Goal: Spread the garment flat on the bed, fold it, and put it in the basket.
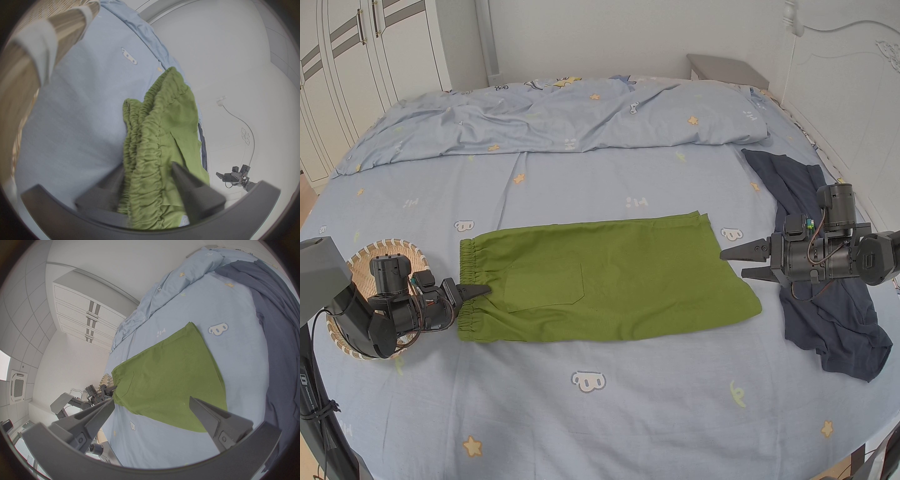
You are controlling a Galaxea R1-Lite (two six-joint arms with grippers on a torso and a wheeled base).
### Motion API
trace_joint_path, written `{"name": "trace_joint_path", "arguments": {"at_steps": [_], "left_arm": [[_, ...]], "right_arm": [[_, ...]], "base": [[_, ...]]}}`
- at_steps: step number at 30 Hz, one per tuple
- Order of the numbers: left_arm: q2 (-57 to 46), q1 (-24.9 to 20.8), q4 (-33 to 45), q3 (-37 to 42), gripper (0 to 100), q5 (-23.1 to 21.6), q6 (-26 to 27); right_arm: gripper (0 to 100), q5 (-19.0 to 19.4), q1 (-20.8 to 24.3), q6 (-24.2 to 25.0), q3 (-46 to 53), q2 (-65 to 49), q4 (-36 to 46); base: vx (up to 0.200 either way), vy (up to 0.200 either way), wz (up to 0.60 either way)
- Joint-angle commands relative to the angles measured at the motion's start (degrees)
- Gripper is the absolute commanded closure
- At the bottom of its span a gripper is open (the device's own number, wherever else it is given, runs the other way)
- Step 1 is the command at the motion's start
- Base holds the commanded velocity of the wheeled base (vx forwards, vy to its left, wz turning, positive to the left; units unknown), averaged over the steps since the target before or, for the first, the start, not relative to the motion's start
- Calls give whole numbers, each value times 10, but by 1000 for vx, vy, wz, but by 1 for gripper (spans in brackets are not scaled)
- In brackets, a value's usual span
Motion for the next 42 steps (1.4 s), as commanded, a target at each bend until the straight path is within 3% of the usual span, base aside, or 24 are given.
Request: {"name": "trace_joint_path", "arguments": {"at_steps": [1,12,17,27,33,42], "left_arm": [[0,1,-2,2,100,-4,-1],[-41,-7,6,-2,100,-4,-4],[-59,-13,7,-1,100,-4,-10],[-68,-13,8,2,100,-4,-10],[-76,-10,8,7,100,-4,-10],[-73,-9,5,21,100,-4,-4]], "right_arm": [[0,0,-1,0,-1,4,-3],[0,-7,-15,-4,9,42,-11],[0,-16,-52,-16,14,80,-8],[0,-14,-77,-27,10,133,-7],[0,-2,-62,-26,2,161,-12],[0,61,-60,6,-37,179,-7]], "base": [[0,0,0],[0,0,0],[0,0,0],[0,0,0],[0,0,0],[0,0,0]]}}
